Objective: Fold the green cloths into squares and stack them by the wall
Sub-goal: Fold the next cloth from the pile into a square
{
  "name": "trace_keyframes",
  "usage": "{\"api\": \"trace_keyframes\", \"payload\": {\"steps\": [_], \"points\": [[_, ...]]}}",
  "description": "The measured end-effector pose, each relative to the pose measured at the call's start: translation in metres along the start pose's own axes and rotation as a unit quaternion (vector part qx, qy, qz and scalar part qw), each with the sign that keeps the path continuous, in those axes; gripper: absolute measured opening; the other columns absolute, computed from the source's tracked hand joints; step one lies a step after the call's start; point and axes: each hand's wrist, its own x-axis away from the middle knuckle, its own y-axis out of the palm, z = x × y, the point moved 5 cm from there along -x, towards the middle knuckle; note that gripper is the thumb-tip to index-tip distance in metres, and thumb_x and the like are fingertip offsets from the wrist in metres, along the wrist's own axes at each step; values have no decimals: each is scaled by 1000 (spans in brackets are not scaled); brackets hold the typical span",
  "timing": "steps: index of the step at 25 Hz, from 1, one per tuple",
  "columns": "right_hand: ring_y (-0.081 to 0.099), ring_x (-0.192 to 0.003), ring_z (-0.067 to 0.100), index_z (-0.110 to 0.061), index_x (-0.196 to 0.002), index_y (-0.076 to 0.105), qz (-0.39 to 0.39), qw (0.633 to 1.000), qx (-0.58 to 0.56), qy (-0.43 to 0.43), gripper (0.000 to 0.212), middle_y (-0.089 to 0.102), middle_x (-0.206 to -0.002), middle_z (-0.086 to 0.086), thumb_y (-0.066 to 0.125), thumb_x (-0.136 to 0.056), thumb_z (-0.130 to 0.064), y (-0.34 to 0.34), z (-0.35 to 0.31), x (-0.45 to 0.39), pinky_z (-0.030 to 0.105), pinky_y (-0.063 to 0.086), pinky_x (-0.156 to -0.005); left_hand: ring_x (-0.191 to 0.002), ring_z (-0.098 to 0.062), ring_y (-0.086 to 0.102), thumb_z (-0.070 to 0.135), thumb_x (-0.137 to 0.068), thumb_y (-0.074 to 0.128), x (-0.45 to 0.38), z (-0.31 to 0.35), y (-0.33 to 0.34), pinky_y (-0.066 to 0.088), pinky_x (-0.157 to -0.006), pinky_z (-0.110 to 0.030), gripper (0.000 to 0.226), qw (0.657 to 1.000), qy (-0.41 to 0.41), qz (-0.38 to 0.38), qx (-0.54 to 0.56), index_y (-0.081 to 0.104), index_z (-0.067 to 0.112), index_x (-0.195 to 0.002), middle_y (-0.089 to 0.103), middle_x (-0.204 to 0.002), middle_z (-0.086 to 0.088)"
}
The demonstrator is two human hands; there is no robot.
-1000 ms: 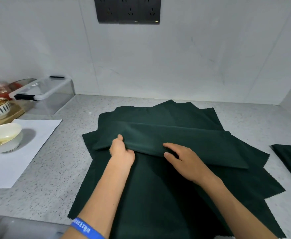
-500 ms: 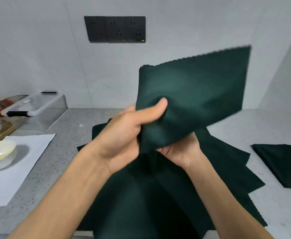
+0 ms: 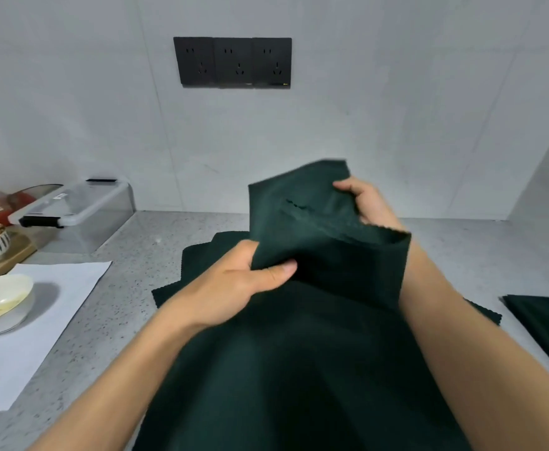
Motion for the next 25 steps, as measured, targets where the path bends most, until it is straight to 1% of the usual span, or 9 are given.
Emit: {"api": "trace_keyframes", "payload": {"steps": [2, 3, 5, 7, 10, 12, 15, 19, 25], "points": [[69, -98, 29, -10, -129, 59, 20, 1000, -9, -21, 46, 72, -110, 12, 55, -83, -13, -9, -16, -27, 37, 58, -82, -112, -17, 66, 19, -90, 61, -12, 0, -10, 50, -94, -28, 25, 999, 47, -7, 9, 73, 30, -108, 72, -115, 3], [70, -100, 25, -12, -129, 59, 61, 998, -15, -24, 43, 73, -109, 10, 53, -87, -13, -23, -17, -32, 33, 59, -78, -116, -13, 64, 21, -86, 62, -13, -5, -13, 47, -97, -26, 29, 998, 62, -4, 17, 73, 32, -110, 71, -118, 7], [73, -69, 14, -7, -112, 65, 141, 989, 26, 28, 26, 76, -74, 5, 52, -90, -7, -51, 10, -31, 20, 54, -53, -114, 5, 59, 27, -78, 63, -10, -23, -5, 42, -98, -16, 33, 998, 63, -11, -4, 73, 44, -104, 68, -114, 26], [68, -56, 21, -3, -93, 64, 173, 974, 85, 122, 21, 72, -72, 13, 46, -86, 6, -89, 73, -15, 23, 51, -46, -105, 23, 53, 28, -73, 64, 5, -64, 11, 37, -94, -7, 38, 990, 15, -57, -129, 69, 52, -101, 60, -101, 47], [63, -75, 21, -9, -86, 59, 216, 946, 158, 184, 29, 66, -96, 14, 42, -83, 14, -129, 135, 2, 27, 52, -54, -138, 15, 24, -3, -78, 45, 35, -127, 43, 17, -117, -15, 76, 908, -12, -231, -349, 53, 48, -134, 36, -142, 38], [62, -80, 18, -12, -116, 59, 243, 926, 230, 175, 36, 64, -106, 6, 52, -86, 5, -134, 138, 4, 27, 48, -53, -145, 11, 2, -7, -70, 36, 46, -148, 51, 1, -122, -24, 91, 865, 24, -278, -416, 36, 40, -148, 18, -157, 29], [61, -83, 18, -19, -140, 43, 228, 895, 361, 129, 59, 62, -112, 2, 61, -84, -10, -133, 129, 3, 31, 49, -60, -143, 10, -15, -6, -79, 41, 53, -154, 55, -10, -120, -24, 91, 836, 47, -264, -479, 22, 45, -152, 1, -160, 28], [58, -105, 17, -23, -136, 47, 181, 796, 577, 11, 50, 61, -120, -6, 59, -88, -16, -120, 122, 35, 35, 48, -90, -146, 6, -13, -8, -80, 48, 63, -157, 58, -7, -122, -32, 94, 837, 50, -256, -481, 21, 46, -152, 1, -161, 23], [58, -114, 10, -23, -116, 68, 38, 777, 619, -113, 38, 66, -121, -12, 53, -92, 1, -108, 126, 124, 31, 43, -103, -144, 5, -20, -10, -82, 50, 68, -156, 80, -10, -122, -31, 102, 820, 70, -249, -511, 4, 47, -153, -6, -162, 20]]}}
